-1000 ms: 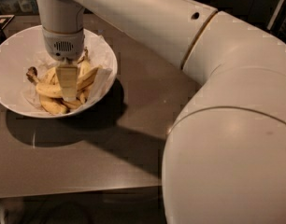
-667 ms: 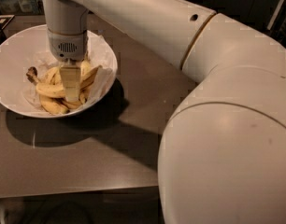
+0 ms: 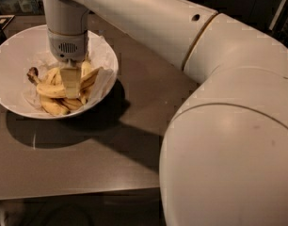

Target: Pick banana from white bowl

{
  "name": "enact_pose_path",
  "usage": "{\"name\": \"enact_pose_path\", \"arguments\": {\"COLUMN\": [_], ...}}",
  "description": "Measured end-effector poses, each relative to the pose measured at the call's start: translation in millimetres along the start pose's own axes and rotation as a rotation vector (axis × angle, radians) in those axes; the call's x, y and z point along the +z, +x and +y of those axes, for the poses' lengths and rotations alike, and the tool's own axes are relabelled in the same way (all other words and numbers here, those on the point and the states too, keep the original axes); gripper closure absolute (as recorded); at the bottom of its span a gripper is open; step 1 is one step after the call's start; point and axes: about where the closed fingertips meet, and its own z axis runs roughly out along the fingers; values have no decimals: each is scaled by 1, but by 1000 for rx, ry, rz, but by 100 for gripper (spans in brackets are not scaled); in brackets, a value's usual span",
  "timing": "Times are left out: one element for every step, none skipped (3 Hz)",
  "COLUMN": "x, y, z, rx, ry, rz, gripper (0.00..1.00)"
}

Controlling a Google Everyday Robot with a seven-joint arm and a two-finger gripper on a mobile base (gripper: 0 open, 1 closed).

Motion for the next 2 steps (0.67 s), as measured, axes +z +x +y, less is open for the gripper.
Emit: {"name": "enact_pose_path", "arguments": {"x": [0,-26], "y": [0,4], "z": [0,10], "rx": [0,-4], "ry": [0,62], "rz": [0,-80], "gripper": [100,100]}}
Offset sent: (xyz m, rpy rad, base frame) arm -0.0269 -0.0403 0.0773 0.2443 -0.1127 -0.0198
